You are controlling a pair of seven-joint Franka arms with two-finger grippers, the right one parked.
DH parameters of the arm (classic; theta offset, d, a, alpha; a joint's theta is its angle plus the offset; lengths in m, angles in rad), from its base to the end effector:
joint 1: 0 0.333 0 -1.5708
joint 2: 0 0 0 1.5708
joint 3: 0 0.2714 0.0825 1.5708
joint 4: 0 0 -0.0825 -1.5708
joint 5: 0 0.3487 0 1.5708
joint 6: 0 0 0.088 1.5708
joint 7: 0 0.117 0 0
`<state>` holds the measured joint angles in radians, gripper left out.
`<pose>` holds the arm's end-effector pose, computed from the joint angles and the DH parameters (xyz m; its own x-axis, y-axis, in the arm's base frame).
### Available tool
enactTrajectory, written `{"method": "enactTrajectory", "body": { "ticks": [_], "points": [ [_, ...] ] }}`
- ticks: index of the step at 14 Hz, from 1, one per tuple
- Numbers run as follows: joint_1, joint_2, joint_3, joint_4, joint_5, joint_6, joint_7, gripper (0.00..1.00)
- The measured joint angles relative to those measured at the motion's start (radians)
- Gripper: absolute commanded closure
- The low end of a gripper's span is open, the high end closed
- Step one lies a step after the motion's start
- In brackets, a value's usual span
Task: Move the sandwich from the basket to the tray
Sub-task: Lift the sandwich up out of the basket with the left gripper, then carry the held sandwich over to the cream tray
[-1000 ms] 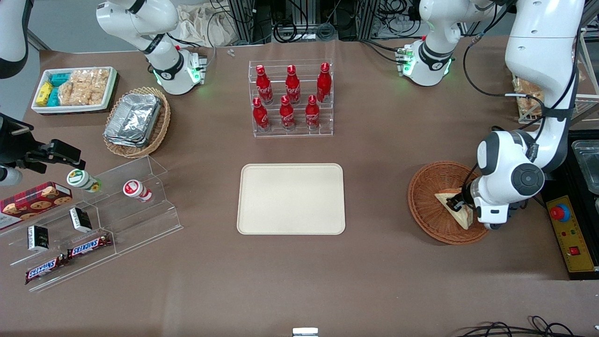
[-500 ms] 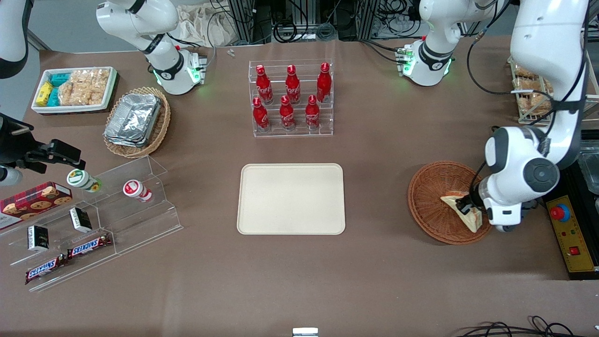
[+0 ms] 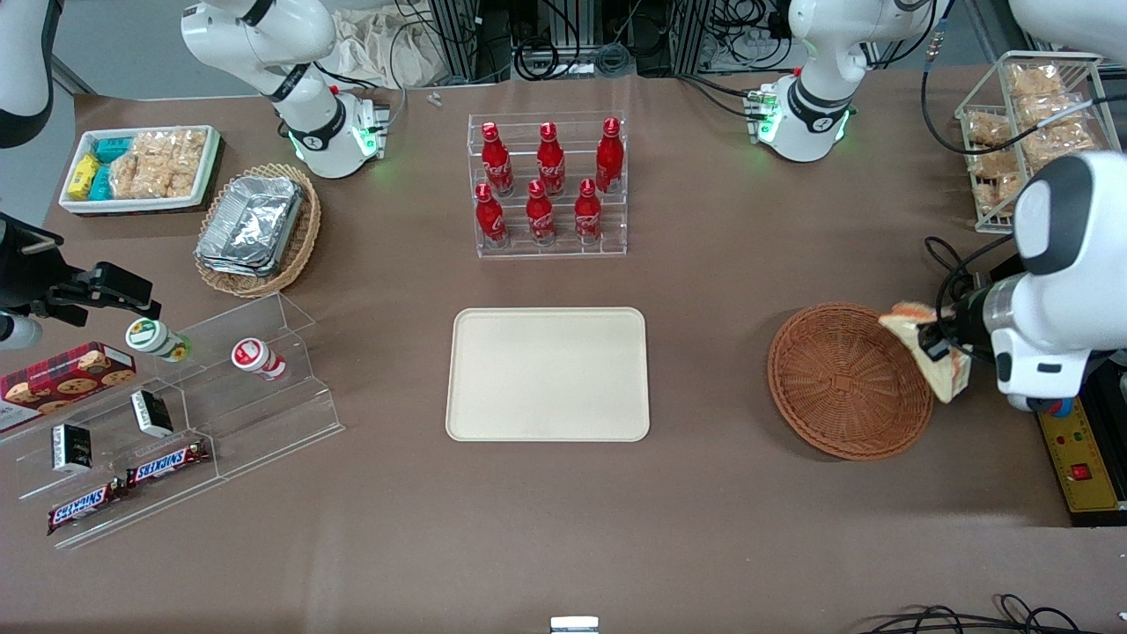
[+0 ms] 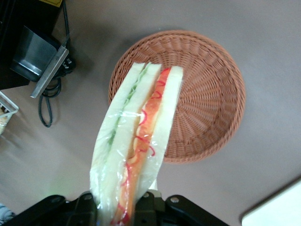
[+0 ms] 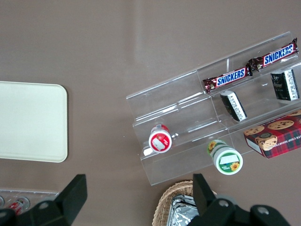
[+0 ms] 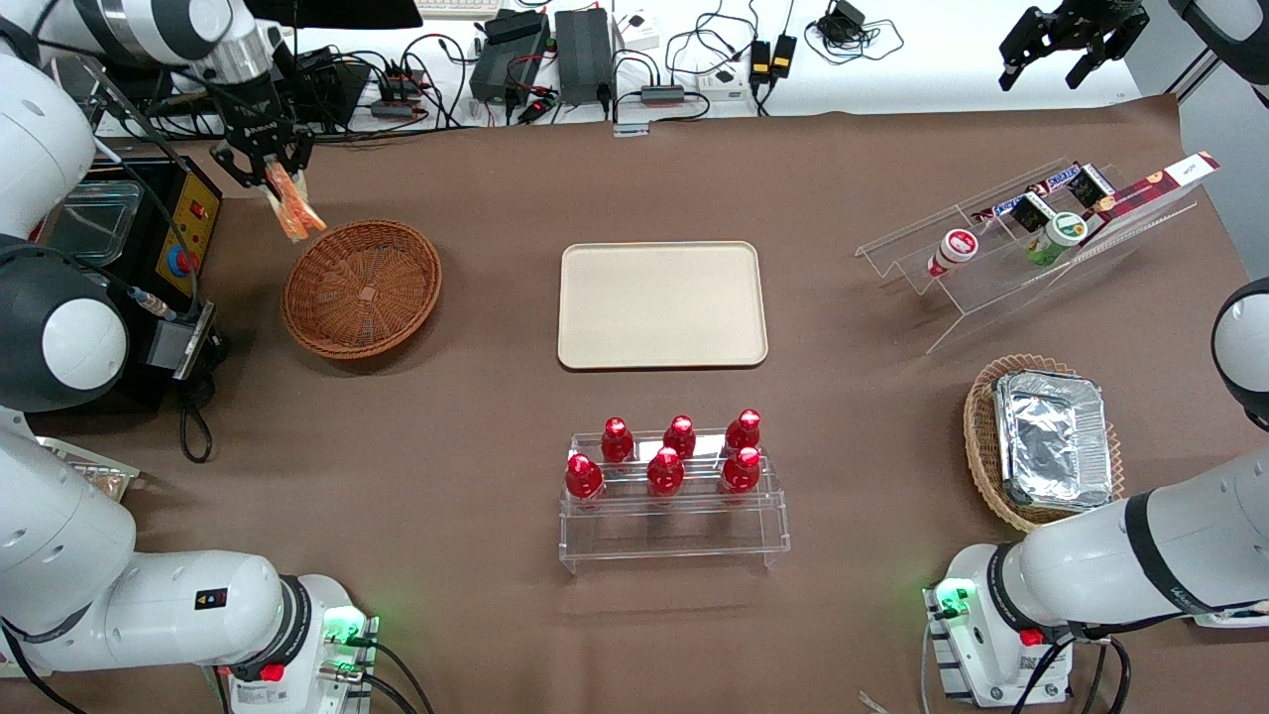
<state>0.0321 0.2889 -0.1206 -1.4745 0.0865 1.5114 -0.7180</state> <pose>0.5696 -0.0331 0.4498 0.7925 0.5903 -0.1529 0.5600 -0.8038 -0.2008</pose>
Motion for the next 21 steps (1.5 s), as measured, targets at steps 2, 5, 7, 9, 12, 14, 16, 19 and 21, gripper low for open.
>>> {"method": "enactTrajectory", "body": {
  "ticks": [2,5,7,9,12,14,16,19,21],
  "points": [
    [-0.001,-0.011,-0.061,0.028,-0.001,-0.020,0.016,1.00],
    [-0.005,-0.009,-0.196,0.027,-0.002,-0.019,0.023,1.00],
    [-0.013,0.015,-0.280,0.018,-0.002,0.012,0.023,1.00],
    [-0.017,0.057,-0.337,0.001,0.000,0.096,0.023,1.00],
    [-0.022,0.153,-0.412,-0.012,0.002,0.258,0.024,1.00],
    [-0.075,0.215,-0.424,-0.012,0.020,0.356,0.005,1.00],
    [-0.147,0.283,-0.424,-0.014,0.117,0.424,-0.090,1.00],
    [-0.220,0.399,-0.425,-0.013,0.243,0.548,-0.196,1.00],
    [-0.239,0.454,-0.424,-0.012,0.262,0.571,-0.205,1.00]
  ]
}}
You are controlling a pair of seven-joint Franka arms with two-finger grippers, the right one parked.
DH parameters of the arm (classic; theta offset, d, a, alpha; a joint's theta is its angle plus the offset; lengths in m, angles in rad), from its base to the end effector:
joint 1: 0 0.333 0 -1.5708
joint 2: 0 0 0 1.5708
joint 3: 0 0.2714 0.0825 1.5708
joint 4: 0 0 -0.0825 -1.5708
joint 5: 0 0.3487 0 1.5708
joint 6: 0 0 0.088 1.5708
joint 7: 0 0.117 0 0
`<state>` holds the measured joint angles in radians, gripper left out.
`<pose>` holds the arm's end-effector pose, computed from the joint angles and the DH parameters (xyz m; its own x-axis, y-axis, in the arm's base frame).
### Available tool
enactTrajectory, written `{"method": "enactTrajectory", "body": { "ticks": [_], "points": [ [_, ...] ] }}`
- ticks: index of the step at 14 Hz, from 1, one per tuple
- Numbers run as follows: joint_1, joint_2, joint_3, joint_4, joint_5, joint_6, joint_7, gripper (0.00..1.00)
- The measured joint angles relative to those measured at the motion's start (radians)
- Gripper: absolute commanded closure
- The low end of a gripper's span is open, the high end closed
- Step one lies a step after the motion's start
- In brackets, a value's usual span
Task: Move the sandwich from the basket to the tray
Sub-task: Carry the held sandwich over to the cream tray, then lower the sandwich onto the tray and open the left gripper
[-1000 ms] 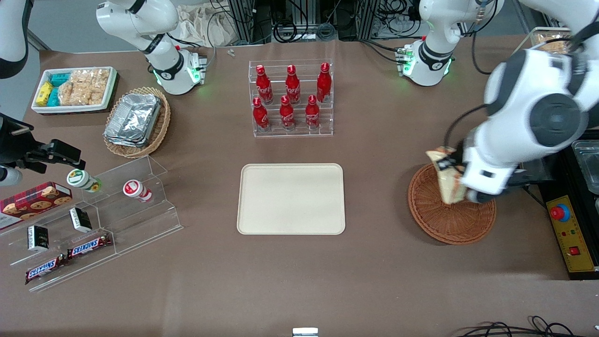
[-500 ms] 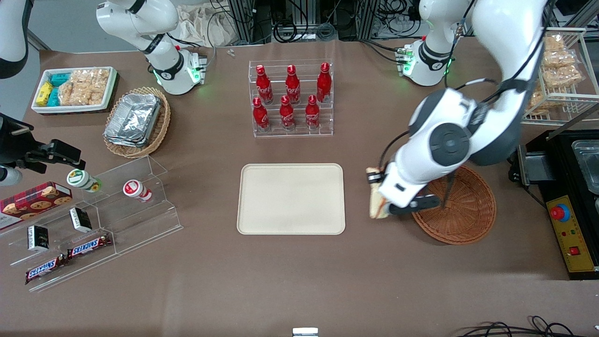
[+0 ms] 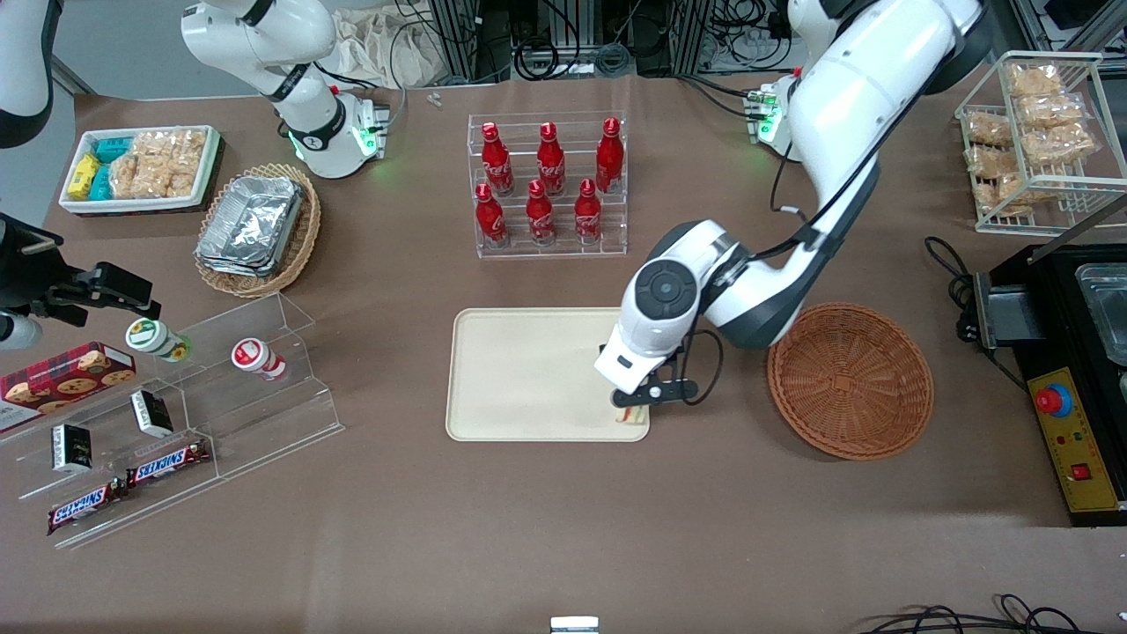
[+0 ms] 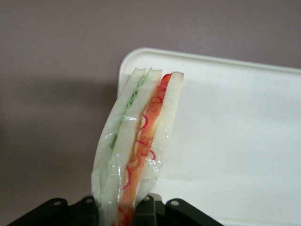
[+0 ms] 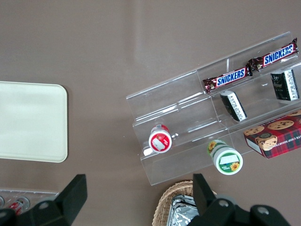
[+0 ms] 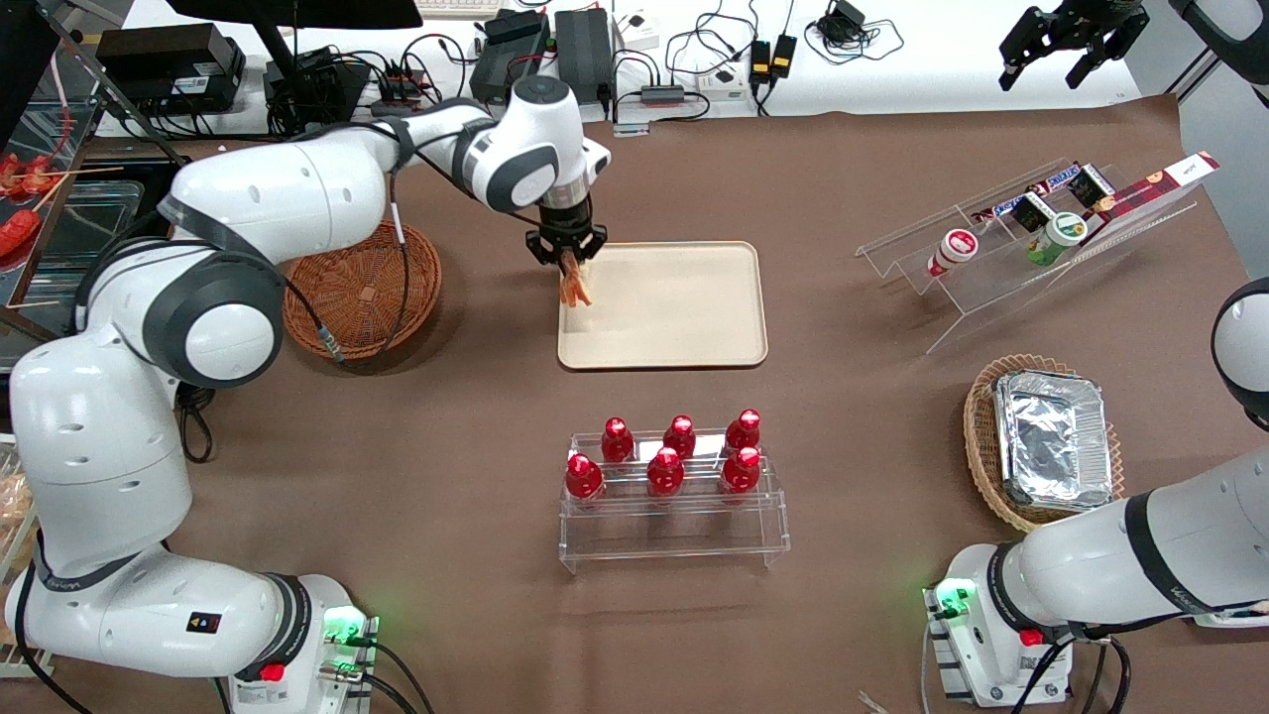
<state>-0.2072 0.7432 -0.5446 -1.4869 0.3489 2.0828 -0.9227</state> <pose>0.5216 -0.3892 0.2507 0.9922 0.1047 -0.0676 0.1058 -0.9943 0.0134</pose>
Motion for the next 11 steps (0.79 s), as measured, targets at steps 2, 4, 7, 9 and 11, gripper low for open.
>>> {"method": "enactTrajectory", "body": {
  "ticks": [2,4,7,9,11],
  "points": [
    [-0.008,0.034,0.000,0.001,0.023,0.007,-0.004,1.00],
    [-0.011,0.051,0.000,0.002,0.029,0.018,-0.004,1.00],
    [-0.021,0.067,0.000,0.002,0.030,0.033,-0.004,0.34],
    [-0.024,0.072,0.000,0.002,0.030,0.039,-0.005,0.01],
    [-0.024,0.073,0.001,0.003,0.032,0.040,-0.005,0.00]
  ]
}}
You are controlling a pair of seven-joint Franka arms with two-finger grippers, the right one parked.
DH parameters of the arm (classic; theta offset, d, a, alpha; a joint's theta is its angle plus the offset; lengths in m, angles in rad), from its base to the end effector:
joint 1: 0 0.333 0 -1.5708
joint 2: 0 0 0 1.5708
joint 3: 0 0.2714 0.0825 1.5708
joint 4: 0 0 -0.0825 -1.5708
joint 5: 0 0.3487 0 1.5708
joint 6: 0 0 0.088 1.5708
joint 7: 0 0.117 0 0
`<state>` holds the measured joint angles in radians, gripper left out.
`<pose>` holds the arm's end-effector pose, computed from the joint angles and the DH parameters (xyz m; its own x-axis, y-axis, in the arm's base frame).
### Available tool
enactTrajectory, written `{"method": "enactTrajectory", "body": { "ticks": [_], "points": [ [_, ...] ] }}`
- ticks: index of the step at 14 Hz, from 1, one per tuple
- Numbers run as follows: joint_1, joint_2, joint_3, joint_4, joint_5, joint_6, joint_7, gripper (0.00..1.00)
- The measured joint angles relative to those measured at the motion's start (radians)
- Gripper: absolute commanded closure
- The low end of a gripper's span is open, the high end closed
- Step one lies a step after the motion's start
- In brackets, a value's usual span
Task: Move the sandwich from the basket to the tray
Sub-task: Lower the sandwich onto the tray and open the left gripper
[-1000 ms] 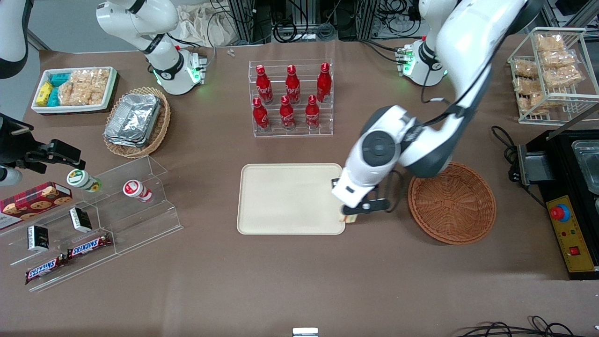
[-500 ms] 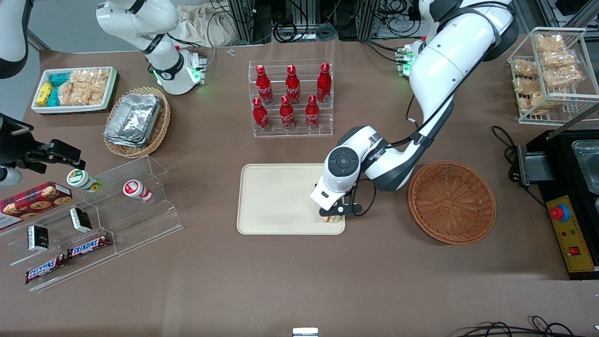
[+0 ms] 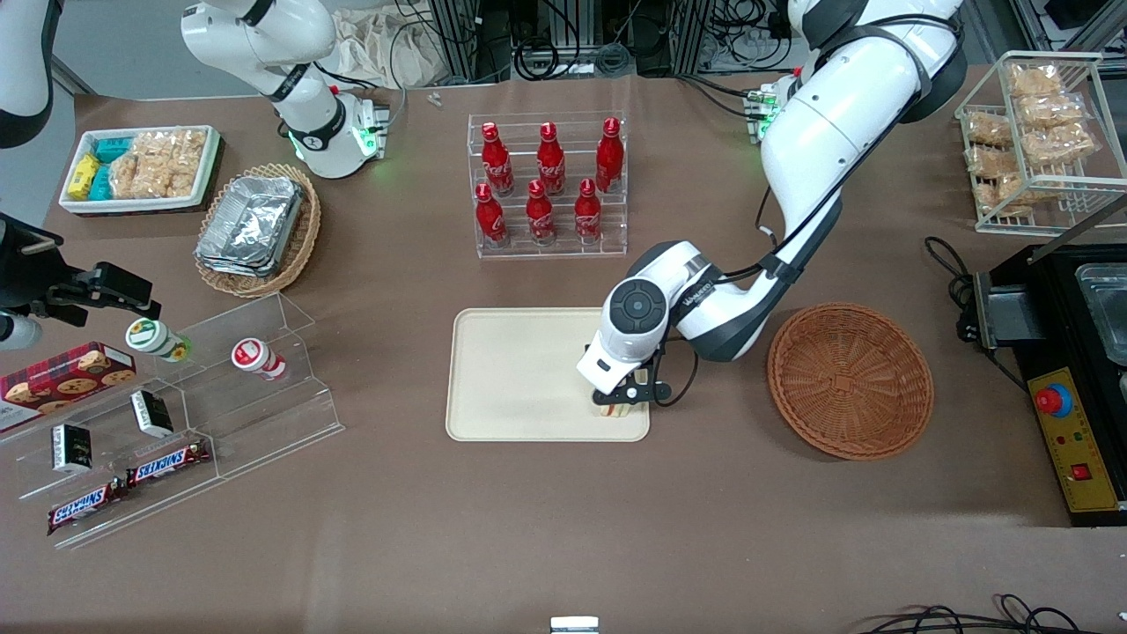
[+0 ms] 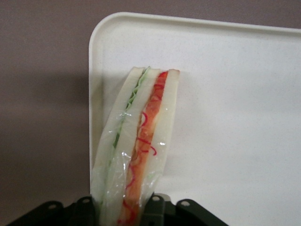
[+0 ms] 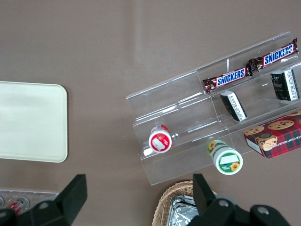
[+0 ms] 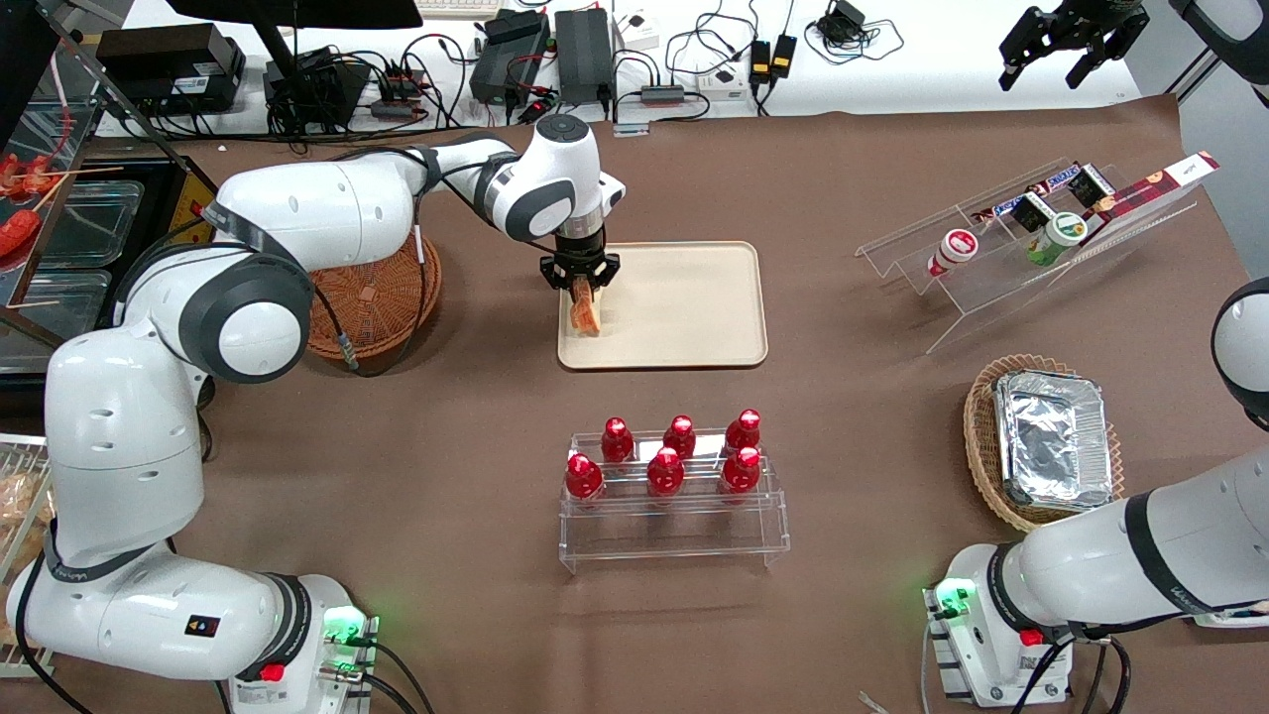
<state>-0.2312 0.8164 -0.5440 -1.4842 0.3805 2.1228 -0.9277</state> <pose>0.5105 -0.4020 0.2116 0.9933 0.0732 -0.0893 0.0743 -0.9972 0.0088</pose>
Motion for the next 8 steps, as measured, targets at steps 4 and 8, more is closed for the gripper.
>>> {"method": "enactTrajectory", "body": {
  "ticks": [4,8],
  "points": [
    [0.001,0.000,0.000,0.011,0.001,0.000,-0.001,0.00],
    [0.010,-0.015,0.001,0.050,0.001,0.000,-0.019,0.00]
  ]
}}
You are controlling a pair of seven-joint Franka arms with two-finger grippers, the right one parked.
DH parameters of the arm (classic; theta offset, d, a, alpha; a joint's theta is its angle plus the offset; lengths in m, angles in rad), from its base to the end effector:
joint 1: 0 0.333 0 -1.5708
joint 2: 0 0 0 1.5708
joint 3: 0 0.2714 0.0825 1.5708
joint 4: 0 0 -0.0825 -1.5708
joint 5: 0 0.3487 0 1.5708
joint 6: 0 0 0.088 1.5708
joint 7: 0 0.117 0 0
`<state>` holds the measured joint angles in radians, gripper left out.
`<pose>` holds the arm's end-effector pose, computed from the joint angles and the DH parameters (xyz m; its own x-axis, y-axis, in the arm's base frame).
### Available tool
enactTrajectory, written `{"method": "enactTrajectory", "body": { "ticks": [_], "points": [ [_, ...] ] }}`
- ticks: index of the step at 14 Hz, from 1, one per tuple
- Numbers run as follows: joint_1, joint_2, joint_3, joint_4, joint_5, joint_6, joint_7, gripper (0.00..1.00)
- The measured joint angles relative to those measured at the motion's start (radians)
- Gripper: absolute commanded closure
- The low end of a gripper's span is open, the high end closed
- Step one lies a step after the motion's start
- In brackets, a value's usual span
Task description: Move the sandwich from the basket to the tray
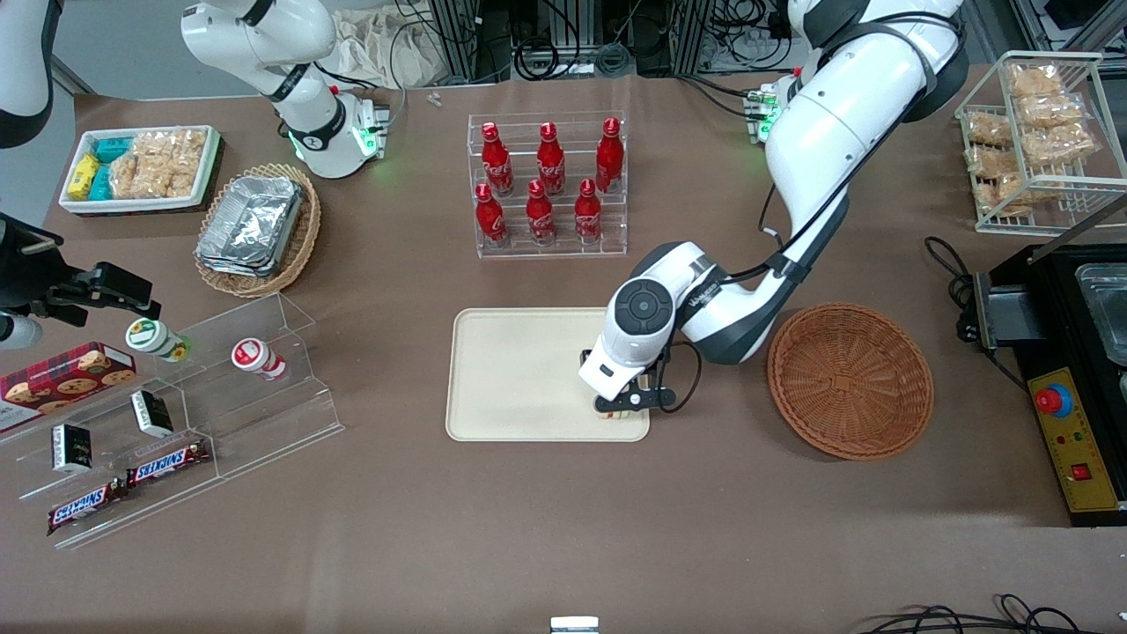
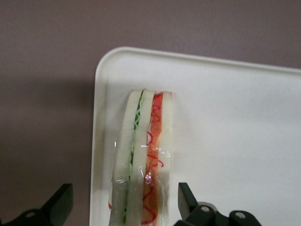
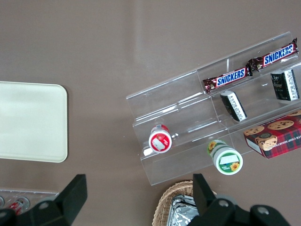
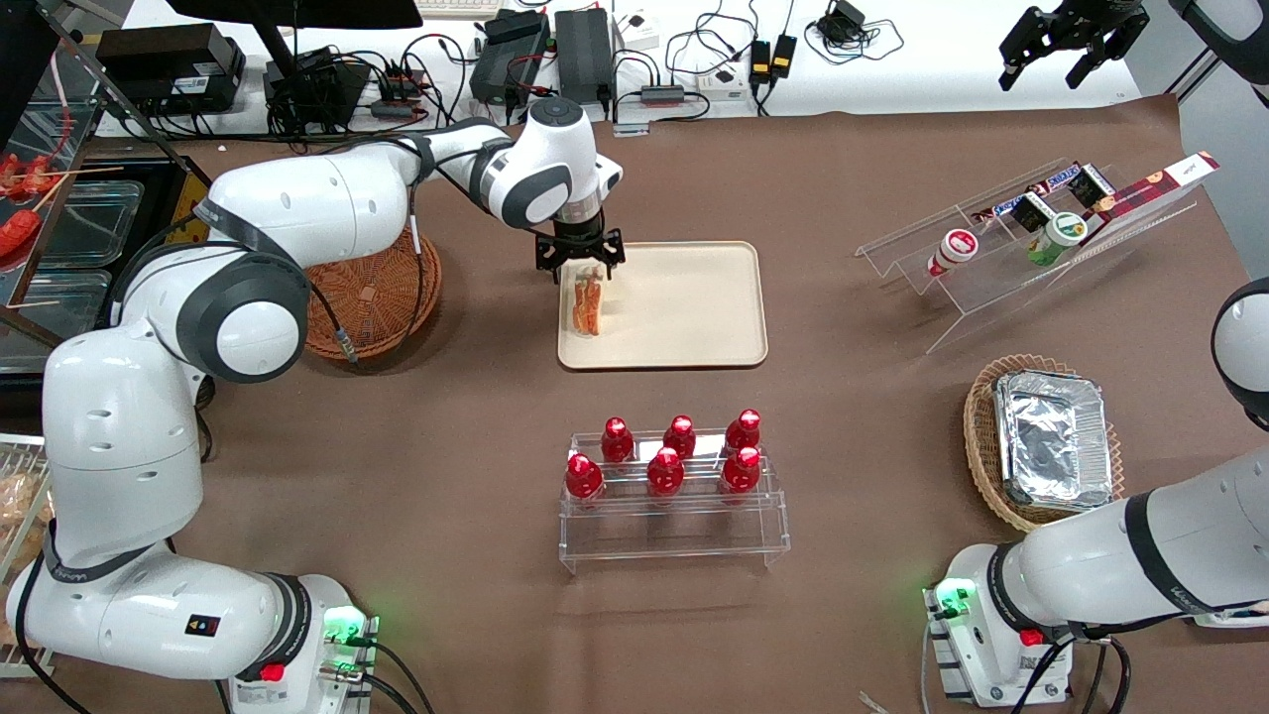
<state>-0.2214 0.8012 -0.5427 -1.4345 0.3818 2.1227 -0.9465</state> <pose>0.5312 -0.3977 0.2395 0.9922 0.1185 -0.0396 0.1201 -0.9919 0.0411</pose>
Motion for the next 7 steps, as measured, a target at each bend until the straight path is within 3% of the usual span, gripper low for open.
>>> {"method": "enactTrajectory", "body": {
  "ticks": [7],
  "points": [
    [0.091,-0.191,-0.001,0.013,-0.006,-0.214,-0.013,0.00]
  ]
}}
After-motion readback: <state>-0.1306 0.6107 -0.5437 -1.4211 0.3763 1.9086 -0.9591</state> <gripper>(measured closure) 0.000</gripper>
